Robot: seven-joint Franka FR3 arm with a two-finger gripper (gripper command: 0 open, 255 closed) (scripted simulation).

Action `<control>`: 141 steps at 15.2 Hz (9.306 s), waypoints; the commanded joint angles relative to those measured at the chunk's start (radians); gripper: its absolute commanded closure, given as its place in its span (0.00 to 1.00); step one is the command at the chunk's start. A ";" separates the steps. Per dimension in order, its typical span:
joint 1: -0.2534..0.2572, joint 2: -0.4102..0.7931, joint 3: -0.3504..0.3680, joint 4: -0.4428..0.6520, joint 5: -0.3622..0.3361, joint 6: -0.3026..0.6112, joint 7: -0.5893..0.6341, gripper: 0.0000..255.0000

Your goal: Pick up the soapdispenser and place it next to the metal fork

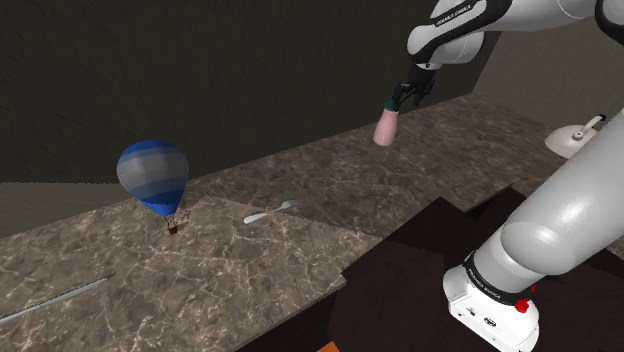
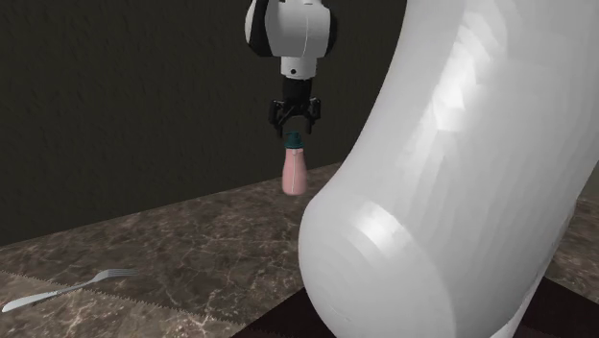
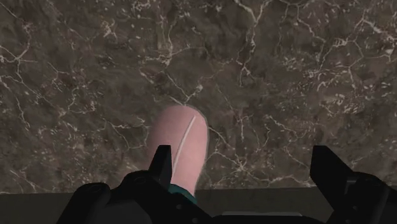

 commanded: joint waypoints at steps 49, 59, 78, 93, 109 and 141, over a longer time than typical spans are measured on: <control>-0.090 0.326 -0.003 0.351 0.222 0.000 -0.194 1.00; -0.081 0.275 -0.019 0.422 0.179 -0.115 -0.159 1.00; -0.083 0.236 -0.032 0.628 0.139 -0.354 -0.119 1.00; -0.060 0.222 -0.024 0.780 0.115 -0.513 -0.058 1.00; 0.179 0.083 0.134 0.617 -0.044 -0.462 0.348 1.00; 0.492 0.435 0.344 1.039 -0.141 -0.573 0.886 1.00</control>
